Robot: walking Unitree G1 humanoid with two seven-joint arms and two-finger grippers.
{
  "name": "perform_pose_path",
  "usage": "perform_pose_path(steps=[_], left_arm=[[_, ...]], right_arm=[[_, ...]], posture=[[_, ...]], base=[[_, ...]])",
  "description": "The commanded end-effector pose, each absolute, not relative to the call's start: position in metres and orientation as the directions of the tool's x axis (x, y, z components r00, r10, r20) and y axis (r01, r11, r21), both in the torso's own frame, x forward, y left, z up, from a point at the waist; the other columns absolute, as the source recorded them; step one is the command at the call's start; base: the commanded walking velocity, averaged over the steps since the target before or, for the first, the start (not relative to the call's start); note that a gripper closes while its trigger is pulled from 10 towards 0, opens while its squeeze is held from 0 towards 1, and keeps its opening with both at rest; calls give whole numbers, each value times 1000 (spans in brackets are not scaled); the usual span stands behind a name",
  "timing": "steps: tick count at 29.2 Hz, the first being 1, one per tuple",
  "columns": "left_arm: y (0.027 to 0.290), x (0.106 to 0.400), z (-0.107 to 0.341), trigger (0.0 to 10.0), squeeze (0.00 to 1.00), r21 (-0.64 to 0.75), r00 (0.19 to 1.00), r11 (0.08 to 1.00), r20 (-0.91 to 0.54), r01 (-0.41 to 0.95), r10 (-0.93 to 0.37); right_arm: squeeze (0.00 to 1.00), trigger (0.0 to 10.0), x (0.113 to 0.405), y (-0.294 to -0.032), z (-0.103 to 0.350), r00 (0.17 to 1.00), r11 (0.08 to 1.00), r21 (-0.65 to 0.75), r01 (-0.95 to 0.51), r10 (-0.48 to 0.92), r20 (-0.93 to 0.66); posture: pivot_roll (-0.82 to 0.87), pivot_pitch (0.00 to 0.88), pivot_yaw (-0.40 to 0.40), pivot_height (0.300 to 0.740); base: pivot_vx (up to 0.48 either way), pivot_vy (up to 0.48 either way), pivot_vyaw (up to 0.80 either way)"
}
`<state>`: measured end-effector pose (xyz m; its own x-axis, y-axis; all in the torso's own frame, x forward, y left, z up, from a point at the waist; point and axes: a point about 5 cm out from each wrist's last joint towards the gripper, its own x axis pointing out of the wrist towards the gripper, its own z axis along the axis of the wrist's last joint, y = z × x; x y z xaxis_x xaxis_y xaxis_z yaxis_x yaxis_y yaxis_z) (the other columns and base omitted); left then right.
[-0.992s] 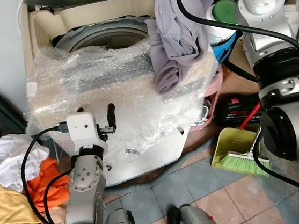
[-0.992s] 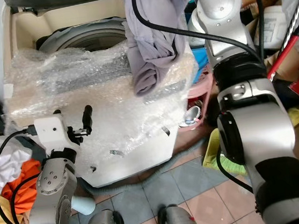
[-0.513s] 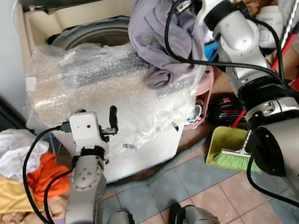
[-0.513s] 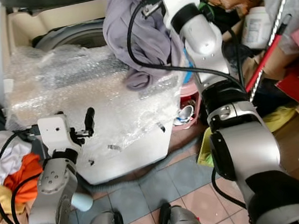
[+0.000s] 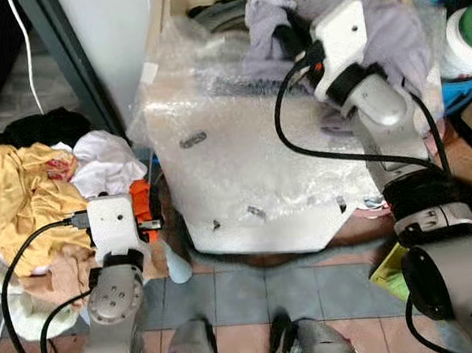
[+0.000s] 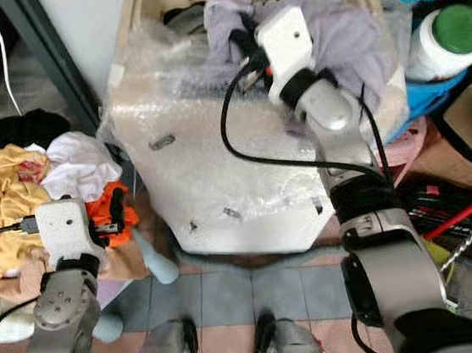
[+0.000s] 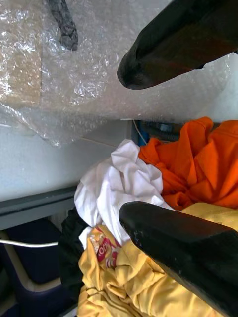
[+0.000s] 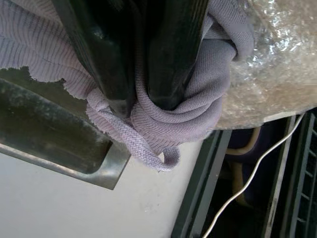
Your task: Clothes washing
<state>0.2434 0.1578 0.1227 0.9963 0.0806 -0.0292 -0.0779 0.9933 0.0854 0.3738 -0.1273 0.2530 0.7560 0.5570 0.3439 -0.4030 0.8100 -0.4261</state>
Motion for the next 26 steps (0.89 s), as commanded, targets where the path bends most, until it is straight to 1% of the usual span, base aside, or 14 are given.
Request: perform_pose_path(steps=[1, 3, 4, 6, 7, 9, 11, 13, 15, 17, 20, 23, 25, 26], left_arm=[[157, 241, 120, 10000, 0, 86, 997, 994, -48, -63, 68], [155, 243, 119, 10000, 0, 86, 997, 995, -51, -51, 56], [154, 243, 120, 10000, 0, 87, 998, 995, -45, -42, 46], [153, 244, 120, 10000, 0, 86, 998, 996, -39, -35, 38], [153, 243, 120, 10000, 0, 85, 998, 996, -40, -35, 38], [153, 244, 119, 10000, 0, 83, 999, 996, -38, -34, 37], [154, 244, 118, 10000, 0, 74, 998, 996, -37, -42, 44], [154, 245, 117, 10000, 0, 74, 998, 996, -37, -40, 42], [153, 247, 118, 10000, 0, 74, 999, 997, -33, -32, 35], [153, 248, 117, 10000, 0, 73, 999, 997, -34, -34, 37], [155, 247, 115, 10000, 0, 70, 998, 997, -41, -45, 47], [156, 246, 111, 10000, 0, 55, 996, 997, -63, -60, 64], [156, 247, 110, 10000, 0, 51, 996, 997, -64, -66, 69], [156, 247, 110, 10000, 0, 51, 996, 997, -64, -66, 69]], right_arm=[[0, 10000, 371, -129, 257, 757, 820, -422, -386, 543, 363], [0, 10000, 368, -130, 256, 774, 838, -419, -350, 511, 375], [0, 10000, 367, -132, 255, 792, 866, -384, -320, 467, 393], [0, 10000, 366, -134, 254, 808, 885, -372, -279, 426, 407], [0, 10000, 364, -138, 251, 834, 914, -325, -243, 368, 411], [0, 10000, 363, -142, 246, 858, 943, -252, -219, 309, 410], [0, 10000, 360, -147, 249, 855, 948, -269, -169, 277, 439], [0, 10000, 360, -148, 250, 856, 954, -253, -158, 260, 447], [0, 10000, 362, -148, 257, 847, 950, -273, -154, 269, 458], [0, 10000, 363, -147, 267, 825, 936, -308, -168, 304, 475], [0, 10000, 364, -145, 276, 813, 930, -321, -178, 323, 485], [0, 10000, 368, -140, 291, 780, 913, -348, -213, 373, 502], [0, 10000, 371, -131, 310, 729, 887, -381, -261, 440, 524], [0, 10000, 371, -131, 310, 729, 887, -381, -261, 440, 524]], posture=[[110, 152, 5, 740], [111, 145, 5, 740], [109, 136, 3, 740], [107, 129, 1, 740], [106, 117, -2, 740], [106, 113, -3, 740], [99, 105, -1, 740], [97, 106, -2, 740], [93, 119, -1, 740], [93, 110, -7, 740], [89, 110, -11, 740], [89, 112, -15, 740], [92, 111, -16, 740], [92, 111, -16, 740]], base=[[0, 0, 456], [0, 0, 0], [0, 0, 0], [0, 0, 0], [0, 0, 0], [0, 0, 0], [124, 0, 275], [277, 0, 725], [292, 0, 712], [298, 0, 691], [304, 0, 669], [303, 0, 663], [289, 0, 659], [281, 0, 656]])
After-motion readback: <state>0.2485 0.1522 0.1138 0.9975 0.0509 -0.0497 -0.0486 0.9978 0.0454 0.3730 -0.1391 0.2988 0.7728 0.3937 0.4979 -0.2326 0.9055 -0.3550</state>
